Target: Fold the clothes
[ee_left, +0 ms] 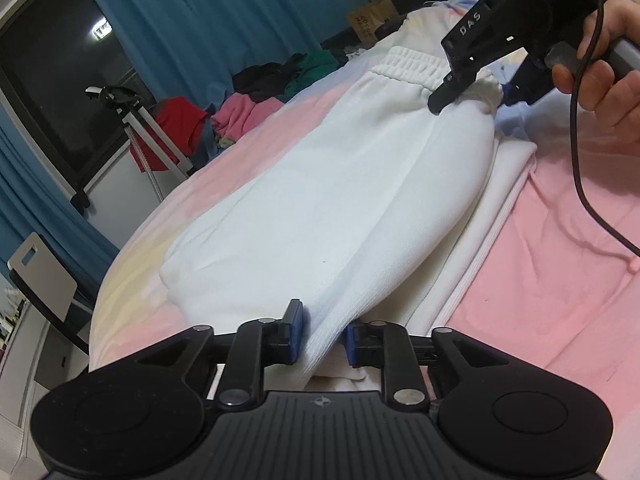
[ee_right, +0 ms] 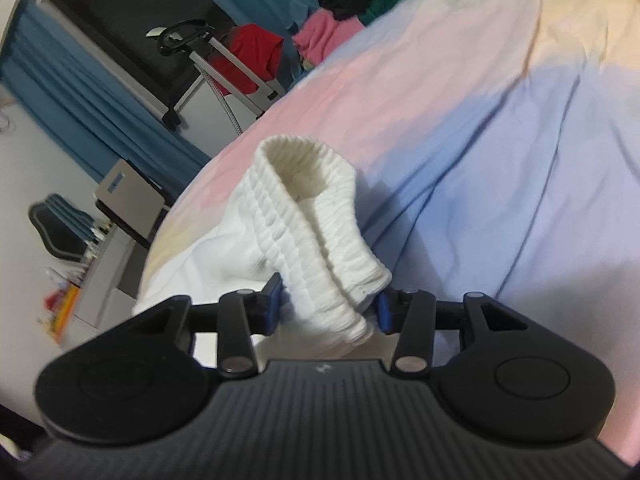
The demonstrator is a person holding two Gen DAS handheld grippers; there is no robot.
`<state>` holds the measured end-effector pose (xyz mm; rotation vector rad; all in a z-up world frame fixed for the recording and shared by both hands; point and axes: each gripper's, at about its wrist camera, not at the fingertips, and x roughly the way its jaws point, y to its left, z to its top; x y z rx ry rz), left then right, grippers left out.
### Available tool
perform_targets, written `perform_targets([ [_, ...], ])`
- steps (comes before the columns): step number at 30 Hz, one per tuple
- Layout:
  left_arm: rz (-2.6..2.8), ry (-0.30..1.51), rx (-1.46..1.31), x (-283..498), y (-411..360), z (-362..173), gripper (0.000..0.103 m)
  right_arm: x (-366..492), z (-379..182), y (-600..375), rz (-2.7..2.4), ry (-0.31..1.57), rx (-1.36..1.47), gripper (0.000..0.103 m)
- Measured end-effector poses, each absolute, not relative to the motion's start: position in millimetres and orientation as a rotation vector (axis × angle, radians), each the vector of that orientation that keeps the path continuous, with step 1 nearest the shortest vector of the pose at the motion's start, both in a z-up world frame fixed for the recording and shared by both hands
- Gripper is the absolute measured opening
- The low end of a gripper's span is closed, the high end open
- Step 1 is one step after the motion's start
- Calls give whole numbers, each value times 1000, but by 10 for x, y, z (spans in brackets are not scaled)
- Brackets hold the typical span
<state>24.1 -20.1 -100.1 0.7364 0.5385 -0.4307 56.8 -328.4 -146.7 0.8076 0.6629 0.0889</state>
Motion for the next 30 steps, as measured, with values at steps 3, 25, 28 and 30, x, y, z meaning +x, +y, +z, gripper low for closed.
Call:
perform_targets([
  [3, -434, 545, 745, 255, -192, -1014, 31, 566, -1495, -3307, 90, 680, 876, 75],
  [25, -476, 632, 545, 390, 84, -859, 49, 723, -1455, -2922, 288, 697, 768, 85],
  [28, -497, 682, 451, 407, 134, -753, 61, 819, -1616, -2793, 213, 810, 663, 78],
  [30, -507, 708, 355, 425, 213, -646, 70, 818, -1622, -2768, 203, 807, 649, 73],
])
